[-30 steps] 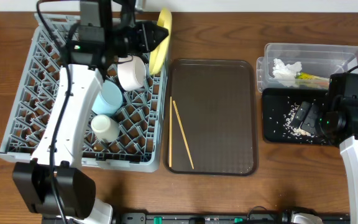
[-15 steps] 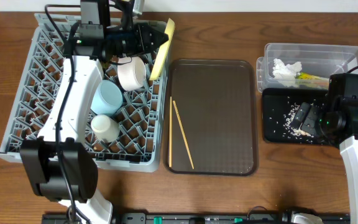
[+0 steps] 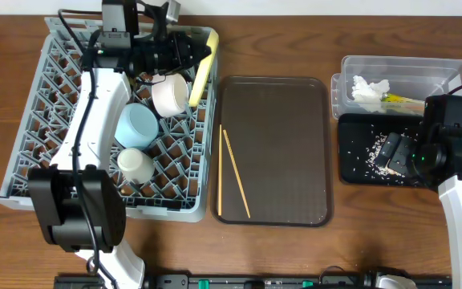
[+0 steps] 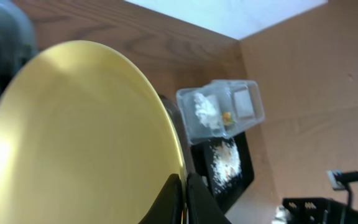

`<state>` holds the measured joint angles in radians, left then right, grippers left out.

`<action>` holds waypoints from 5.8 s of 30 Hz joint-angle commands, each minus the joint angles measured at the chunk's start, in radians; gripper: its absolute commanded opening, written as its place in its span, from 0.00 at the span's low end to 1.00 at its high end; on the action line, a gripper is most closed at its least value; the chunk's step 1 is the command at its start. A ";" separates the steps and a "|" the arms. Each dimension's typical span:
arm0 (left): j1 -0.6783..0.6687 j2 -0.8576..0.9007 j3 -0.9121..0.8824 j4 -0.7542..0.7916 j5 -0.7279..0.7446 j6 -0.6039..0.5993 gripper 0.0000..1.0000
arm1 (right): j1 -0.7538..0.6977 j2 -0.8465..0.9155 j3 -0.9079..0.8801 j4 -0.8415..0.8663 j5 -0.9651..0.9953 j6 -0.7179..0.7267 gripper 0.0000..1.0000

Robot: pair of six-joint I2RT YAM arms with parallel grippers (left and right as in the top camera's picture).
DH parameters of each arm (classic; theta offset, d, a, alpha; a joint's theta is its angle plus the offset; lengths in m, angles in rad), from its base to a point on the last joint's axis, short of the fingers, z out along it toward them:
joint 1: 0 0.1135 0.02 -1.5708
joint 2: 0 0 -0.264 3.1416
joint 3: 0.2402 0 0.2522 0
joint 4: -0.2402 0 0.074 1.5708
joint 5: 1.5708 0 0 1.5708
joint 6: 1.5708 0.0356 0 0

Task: Sort waste into correct bins and load items into the dishwasher
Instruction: 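Stand yellow plate upright in rack and release with left gripper, then reach left gripper to wooden chopsticks on tray and grasp one, then carry chopstick with left gripper and insert it upright in rack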

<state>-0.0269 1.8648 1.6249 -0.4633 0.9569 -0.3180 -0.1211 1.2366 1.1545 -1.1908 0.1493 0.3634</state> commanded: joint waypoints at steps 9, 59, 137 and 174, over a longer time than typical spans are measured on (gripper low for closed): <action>0.035 0.011 0.000 -0.014 -0.249 0.024 0.44 | -0.007 -0.004 0.004 -0.011 -0.001 -0.005 0.99; -0.671 -0.033 -0.447 -0.314 -0.942 -0.447 0.62 | -0.007 -0.004 0.004 -0.011 -0.005 -0.005 0.99; -0.504 -0.506 -0.504 -0.468 -1.048 0.011 0.06 | -0.007 -0.004 0.004 -0.010 -0.008 -0.013 0.99; -0.420 -0.480 -0.467 -0.374 -0.954 0.024 0.52 | -0.007 -0.004 0.004 -0.009 -0.008 -0.013 0.99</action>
<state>-0.4328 1.4494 1.1145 -0.8375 -0.0624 -0.2874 -0.1211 1.2366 1.1545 -1.2003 0.1455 0.3561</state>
